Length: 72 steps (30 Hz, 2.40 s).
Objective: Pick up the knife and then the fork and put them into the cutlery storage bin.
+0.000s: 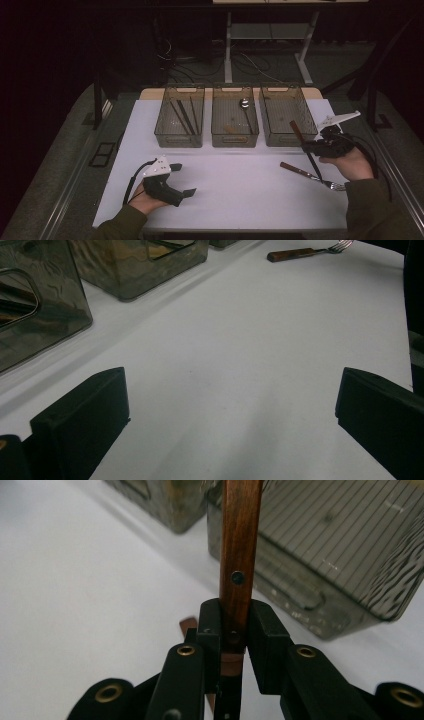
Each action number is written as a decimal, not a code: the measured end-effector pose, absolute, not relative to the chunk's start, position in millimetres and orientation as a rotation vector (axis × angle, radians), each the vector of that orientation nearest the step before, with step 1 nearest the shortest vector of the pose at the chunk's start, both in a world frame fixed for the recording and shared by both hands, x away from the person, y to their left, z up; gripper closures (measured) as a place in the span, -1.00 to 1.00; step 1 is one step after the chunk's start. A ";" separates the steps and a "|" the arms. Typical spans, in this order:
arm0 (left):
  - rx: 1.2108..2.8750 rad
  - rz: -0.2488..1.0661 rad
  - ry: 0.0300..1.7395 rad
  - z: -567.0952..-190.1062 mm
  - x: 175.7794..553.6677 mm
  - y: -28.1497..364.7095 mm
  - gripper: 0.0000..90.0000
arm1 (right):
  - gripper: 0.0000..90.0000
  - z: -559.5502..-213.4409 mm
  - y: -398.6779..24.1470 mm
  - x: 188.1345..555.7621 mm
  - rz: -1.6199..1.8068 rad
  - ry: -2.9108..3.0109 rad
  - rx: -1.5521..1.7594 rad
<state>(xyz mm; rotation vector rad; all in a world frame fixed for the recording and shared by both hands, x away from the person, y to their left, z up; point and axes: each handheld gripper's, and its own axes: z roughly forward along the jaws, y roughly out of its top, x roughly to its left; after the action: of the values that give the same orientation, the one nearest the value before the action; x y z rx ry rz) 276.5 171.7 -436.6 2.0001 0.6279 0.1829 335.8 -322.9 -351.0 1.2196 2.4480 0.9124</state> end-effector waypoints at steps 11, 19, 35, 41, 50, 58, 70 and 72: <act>1.993 0.178 0.626 -436.4 276.2 171.8 -1.00 | 0.70 -314.7 -319.5 369.7 1.010 2.296 1.242; 1.987 0.175 0.630 -436.0 275.6 172.3 -1.00 | 0.70 -296.7 -313.6 407.8 0.998 2.224 1.271; 1.972 0.169 0.631 -435.7 274.4 173.6 -1.00 | 0.70 -313.5 -320.3 465.0 0.938 2.118 1.401; 1.973 0.170 0.629 -435.5 274.0 173.8 -1.00 | 0.70 -335.9 -314.0 471.5 0.876 2.170 1.394; 1.972 0.169 0.634 -435.7 273.7 174.0 -1.00 | 0.70 -365.4 -312.6 472.9 0.777 2.241 1.392; 1.972 0.167 0.635 -435.8 273.6 173.6 -1.00 | 0.61 -373.9 -315.3 473.8 0.775 2.279 1.434; 1.973 0.170 0.637 -435.9 273.2 173.7 -1.00 | -0.10 -345.0 -326.1 446.4 0.983 2.177 1.404; 1.980 0.172 0.635 -435.8 273.2 173.8 -1.00 | -0.14 -338.9 -329.4 434.1 1.018 2.188 1.380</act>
<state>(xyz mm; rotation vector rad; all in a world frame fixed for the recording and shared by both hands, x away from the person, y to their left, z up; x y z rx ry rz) 273.2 173.8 -435.8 1.9796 0.6352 0.1719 434.1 -329.4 -338.9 1.3796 2.1878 1.0181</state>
